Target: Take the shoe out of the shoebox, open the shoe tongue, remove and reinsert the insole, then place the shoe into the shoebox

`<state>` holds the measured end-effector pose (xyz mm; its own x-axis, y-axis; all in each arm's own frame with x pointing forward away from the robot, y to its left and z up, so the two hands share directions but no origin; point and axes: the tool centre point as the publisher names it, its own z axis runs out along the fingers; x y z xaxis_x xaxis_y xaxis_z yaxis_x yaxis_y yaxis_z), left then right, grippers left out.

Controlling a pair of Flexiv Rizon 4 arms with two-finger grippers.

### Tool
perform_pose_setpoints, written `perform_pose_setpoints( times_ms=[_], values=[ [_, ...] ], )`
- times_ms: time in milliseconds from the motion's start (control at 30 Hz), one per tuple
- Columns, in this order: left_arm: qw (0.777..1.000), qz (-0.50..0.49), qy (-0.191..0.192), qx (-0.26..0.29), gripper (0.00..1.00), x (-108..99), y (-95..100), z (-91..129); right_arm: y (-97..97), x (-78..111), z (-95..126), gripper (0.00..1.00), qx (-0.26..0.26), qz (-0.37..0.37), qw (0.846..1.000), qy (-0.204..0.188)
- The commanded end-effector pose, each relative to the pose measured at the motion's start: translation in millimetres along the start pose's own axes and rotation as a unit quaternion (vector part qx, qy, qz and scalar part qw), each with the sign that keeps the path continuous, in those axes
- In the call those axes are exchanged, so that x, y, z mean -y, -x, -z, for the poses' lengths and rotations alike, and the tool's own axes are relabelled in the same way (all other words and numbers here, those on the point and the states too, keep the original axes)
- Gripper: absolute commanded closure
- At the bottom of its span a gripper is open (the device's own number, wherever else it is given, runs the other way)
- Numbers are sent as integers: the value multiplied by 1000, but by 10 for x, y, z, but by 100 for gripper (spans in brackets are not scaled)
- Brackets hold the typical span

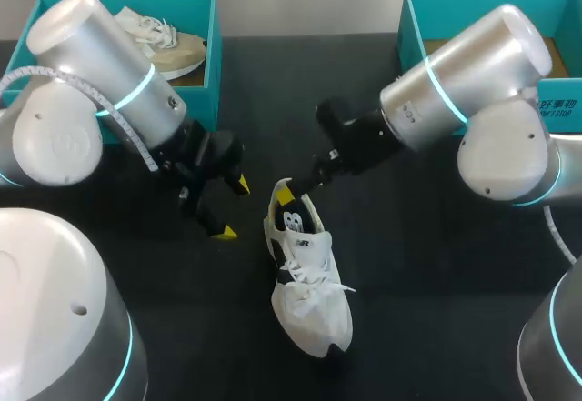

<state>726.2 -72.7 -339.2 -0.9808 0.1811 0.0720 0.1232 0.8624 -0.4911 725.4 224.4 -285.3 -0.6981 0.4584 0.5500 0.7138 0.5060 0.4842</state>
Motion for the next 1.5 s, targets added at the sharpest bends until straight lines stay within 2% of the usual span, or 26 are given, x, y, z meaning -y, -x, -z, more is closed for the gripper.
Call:
perform_pose_setpoints(
  times_ms=[33,367,600,933,1167,1300,1367,1400,1433,1467,1500],
  values=[
    [1000,-11,-7,-24,0,-68,9,306,1,-118,22,13,18,-5,999,-35],
    [998,-42,7,-44,0,-258,110,860,68,-332,80,8,61,-32,995,-78],
    [997,-55,21,-52,0,-413,177,1250,50,-504,102,9,87,-46,989,-107],
    [995,-66,26,-67,0,-526,244,1633,169,-762,224,6,102,-55,980,-164],
    [994,-69,33,-73,0,-589,286,1867,212,-897,303,10,182,-89,958,-203],
    [995,-64,28,-74,0,-666,331,2004,171,-936,321,9,210,-103,950,-206],
    [995,-63,27,-73,0,-707,356,2083,144,-935,323,11,226,-115,946,-201],
    [995,-63,26,-72,0,-727,372,2125,124,-924,317,16,230,-118,945,-201],
    [996,-60,30,-66,0,-748,394,2164,96,-905,301,24,238,-125,942,-203],
    [996,-59,30,-66,0,-778,419,2214,78,-889,290,49,246,-130,939,-202],
    [996,-60,32,-64,0,-799,434,2256,54,-868,277,52,247,-133,938,-203]
  ],
)
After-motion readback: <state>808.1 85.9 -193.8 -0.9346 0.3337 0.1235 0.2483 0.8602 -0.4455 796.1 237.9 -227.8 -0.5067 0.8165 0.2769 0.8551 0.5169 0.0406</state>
